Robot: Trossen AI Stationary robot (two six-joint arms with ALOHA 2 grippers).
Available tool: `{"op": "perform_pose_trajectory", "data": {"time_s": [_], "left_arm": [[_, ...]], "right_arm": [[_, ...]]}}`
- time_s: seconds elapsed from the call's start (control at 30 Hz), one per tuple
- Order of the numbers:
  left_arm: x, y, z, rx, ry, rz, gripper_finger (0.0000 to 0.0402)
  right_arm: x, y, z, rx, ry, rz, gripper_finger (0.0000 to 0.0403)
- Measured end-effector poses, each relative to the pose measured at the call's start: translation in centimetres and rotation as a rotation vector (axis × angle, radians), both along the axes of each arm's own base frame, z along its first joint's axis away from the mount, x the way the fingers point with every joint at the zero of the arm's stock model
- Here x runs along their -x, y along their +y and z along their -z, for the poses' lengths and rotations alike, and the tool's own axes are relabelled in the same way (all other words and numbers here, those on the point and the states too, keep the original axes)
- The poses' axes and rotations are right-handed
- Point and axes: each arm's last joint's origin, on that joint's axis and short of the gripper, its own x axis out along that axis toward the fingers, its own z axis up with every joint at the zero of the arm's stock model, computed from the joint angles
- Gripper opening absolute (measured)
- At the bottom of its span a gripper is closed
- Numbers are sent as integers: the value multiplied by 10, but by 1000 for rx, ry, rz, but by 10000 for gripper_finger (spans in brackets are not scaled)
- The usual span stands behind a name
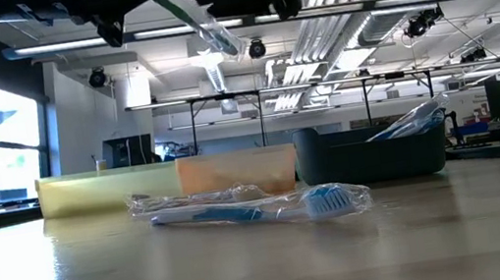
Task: Pick & Place Toothbrushes
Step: Put the green toothbrush into the orange bin
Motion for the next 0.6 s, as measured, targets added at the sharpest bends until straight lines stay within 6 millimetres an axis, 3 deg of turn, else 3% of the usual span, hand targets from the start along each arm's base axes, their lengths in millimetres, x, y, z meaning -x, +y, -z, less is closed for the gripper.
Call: {"op": "perform_pose_trajectory", "data": {"time_s": [0.13,0.33,0.6], "left_arm": [[0,0,1,0,8,-1,23],[0,2,1,-4,7,-69,23],[1,29,2,36,9,-209,23]], "right_arm": [[20,0,-23,12,5,45,178],[51,4,-48,0,40,21,173],[60,14,-47,-69,102,-59,151]]}}
